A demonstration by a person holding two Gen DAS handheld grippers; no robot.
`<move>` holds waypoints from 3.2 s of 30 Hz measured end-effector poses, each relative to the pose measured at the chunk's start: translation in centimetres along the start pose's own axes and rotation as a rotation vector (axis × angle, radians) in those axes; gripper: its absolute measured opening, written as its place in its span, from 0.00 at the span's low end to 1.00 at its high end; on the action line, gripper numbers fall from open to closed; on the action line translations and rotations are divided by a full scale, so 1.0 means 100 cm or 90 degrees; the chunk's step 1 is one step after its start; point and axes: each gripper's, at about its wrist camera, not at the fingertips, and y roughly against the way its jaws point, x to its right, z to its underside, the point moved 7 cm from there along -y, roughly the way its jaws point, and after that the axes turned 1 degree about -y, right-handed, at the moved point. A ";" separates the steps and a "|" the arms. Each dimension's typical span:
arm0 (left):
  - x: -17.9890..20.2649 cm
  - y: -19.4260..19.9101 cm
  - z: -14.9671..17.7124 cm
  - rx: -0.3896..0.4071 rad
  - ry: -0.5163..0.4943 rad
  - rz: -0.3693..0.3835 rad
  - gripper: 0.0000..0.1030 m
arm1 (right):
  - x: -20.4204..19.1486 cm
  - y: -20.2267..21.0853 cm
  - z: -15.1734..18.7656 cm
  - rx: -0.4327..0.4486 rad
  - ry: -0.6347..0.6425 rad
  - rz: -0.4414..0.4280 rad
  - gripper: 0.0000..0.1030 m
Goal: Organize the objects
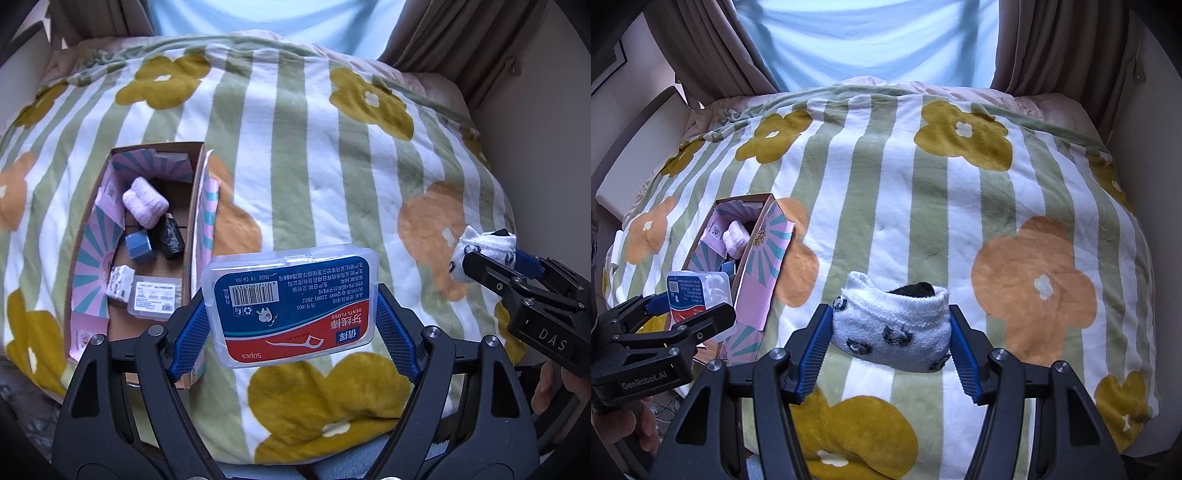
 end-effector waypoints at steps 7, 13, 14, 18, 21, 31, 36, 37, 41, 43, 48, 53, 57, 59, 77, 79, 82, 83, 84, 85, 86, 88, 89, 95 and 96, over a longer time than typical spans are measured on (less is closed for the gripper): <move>-0.026 0.018 0.003 0.025 0.045 -0.017 0.78 | -0.030 -0.001 -0.013 0.007 0.044 -0.026 0.55; -0.065 0.030 0.014 0.037 0.111 -0.045 0.78 | -0.071 -0.009 -0.024 0.004 0.102 -0.063 0.55; -0.072 0.031 0.017 0.038 0.122 -0.049 0.78 | -0.079 -0.011 -0.026 0.003 0.114 -0.070 0.55; -0.099 0.035 0.028 0.041 0.170 -0.067 0.78 | -0.111 -0.021 -0.030 -0.007 0.160 -0.094 0.55; -0.120 0.036 0.037 0.041 0.208 -0.080 0.78 | -0.135 -0.030 -0.033 -0.017 0.197 -0.113 0.55; -0.183 0.015 0.064 0.023 0.339 -0.111 0.78 | -0.216 -0.078 -0.043 -0.057 0.331 -0.153 0.55; -0.205 -0.010 0.070 -0.001 0.382 -0.122 0.78 | -0.251 -0.115 -0.048 -0.078 0.396 -0.168 0.55; -0.208 -0.016 0.070 -0.008 0.385 -0.122 0.78 | -0.256 -0.122 -0.049 -0.083 0.405 -0.171 0.55; -0.218 -0.042 0.071 -0.045 0.387 -0.134 0.78 | -0.273 -0.156 -0.050 -0.109 0.442 -0.179 0.55; -0.221 -0.054 0.071 -0.059 0.387 -0.138 0.78 | -0.278 -0.172 -0.050 -0.124 0.455 -0.180 0.55; -0.224 -0.075 0.075 -0.087 0.373 -0.153 0.78 | -0.288 -0.205 -0.043 -0.160 0.488 -0.176 0.55; -0.219 -0.084 0.082 -0.103 0.366 -0.153 0.78 | -0.288 -0.218 -0.036 -0.178 0.498 -0.175 0.55; -0.216 -0.086 0.085 -0.110 0.352 -0.158 0.78 | -0.286 -0.220 -0.034 -0.188 0.495 -0.175 0.55; -0.214 -0.086 0.085 -0.112 0.343 -0.163 0.78 | -0.286 -0.221 -0.033 -0.193 0.498 -0.177 0.55; -0.204 -0.077 0.082 -0.087 0.346 -0.147 1.00 | -0.286 -0.221 -0.030 -0.195 0.496 -0.165 0.98; -0.202 -0.072 0.082 -0.080 0.350 -0.141 1.00 | -0.283 -0.217 -0.031 -0.194 0.489 -0.163 0.98; -0.199 -0.068 0.081 -0.072 0.343 -0.137 1.00 | -0.279 -0.211 -0.031 -0.188 0.479 -0.161 0.98; -0.198 -0.067 0.081 -0.071 0.339 -0.138 1.00 | -0.277 -0.209 -0.030 -0.189 0.473 -0.161 0.98; -0.197 -0.067 0.081 -0.071 0.335 -0.139 1.00 | -0.275 -0.208 -0.030 -0.190 0.468 -0.161 0.98; -0.196 -0.065 0.081 -0.071 0.331 -0.139 1.00 | -0.274 -0.205 -0.029 -0.188 0.464 -0.159 0.98; -0.195 -0.064 0.081 -0.071 0.329 -0.139 1.00 | -0.272 -0.201 -0.030 -0.182 0.462 -0.158 0.98; -0.192 -0.059 0.080 -0.065 0.322 -0.140 1.00 | -0.270 -0.192 -0.031 -0.173 0.454 -0.162 0.98; -0.191 -0.056 0.079 -0.060 0.319 -0.143 1.00 | -0.268 -0.186 -0.033 -0.168 0.448 -0.165 0.98; -0.176 -0.025 0.066 -0.027 0.278 -0.146 1.00 | -0.255 -0.141 -0.044 -0.138 0.411 -0.165 0.98; -0.172 -0.019 0.063 -0.023 0.270 -0.147 1.00 | -0.252 -0.132 -0.046 -0.131 0.403 -0.164 0.98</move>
